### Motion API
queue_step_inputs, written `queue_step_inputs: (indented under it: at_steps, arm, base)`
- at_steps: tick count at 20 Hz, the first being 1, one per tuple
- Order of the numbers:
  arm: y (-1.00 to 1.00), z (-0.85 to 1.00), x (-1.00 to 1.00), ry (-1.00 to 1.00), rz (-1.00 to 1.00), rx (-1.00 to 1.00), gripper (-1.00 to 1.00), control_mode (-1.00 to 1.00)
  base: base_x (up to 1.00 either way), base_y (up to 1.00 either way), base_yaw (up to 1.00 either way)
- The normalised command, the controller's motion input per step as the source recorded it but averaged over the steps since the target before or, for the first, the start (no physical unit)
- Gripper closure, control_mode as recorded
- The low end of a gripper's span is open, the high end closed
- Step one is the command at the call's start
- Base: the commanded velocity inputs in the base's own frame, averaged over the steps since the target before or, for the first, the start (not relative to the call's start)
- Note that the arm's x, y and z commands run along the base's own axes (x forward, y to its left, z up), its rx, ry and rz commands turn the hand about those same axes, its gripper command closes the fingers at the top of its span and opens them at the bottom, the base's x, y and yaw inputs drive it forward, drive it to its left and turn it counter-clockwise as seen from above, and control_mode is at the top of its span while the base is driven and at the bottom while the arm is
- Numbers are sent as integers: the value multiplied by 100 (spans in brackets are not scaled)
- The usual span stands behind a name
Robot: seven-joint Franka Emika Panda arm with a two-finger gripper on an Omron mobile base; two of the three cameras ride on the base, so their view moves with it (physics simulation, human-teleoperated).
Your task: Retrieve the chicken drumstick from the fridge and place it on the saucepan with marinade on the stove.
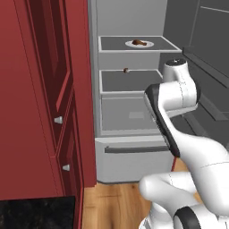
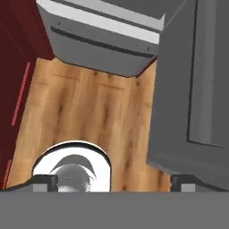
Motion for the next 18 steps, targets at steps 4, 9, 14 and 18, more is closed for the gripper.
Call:
queue_step_inputs:
  at_steps: [4,9,14,18]
  arm:
    - [7,-4,2,-15,-50,39,-100,-100]
    - [-4,-3,-3,-20,-1,33,-100,-100]
    - [2,-1,-1,-23,7,-21,-100,-100]
    - [2,0,2,-1,-2,-31,-100,-100]
  base:
    - [0,0,0]
    - [0,0,0]
    - [0,0,0]
    - [0,0,0]
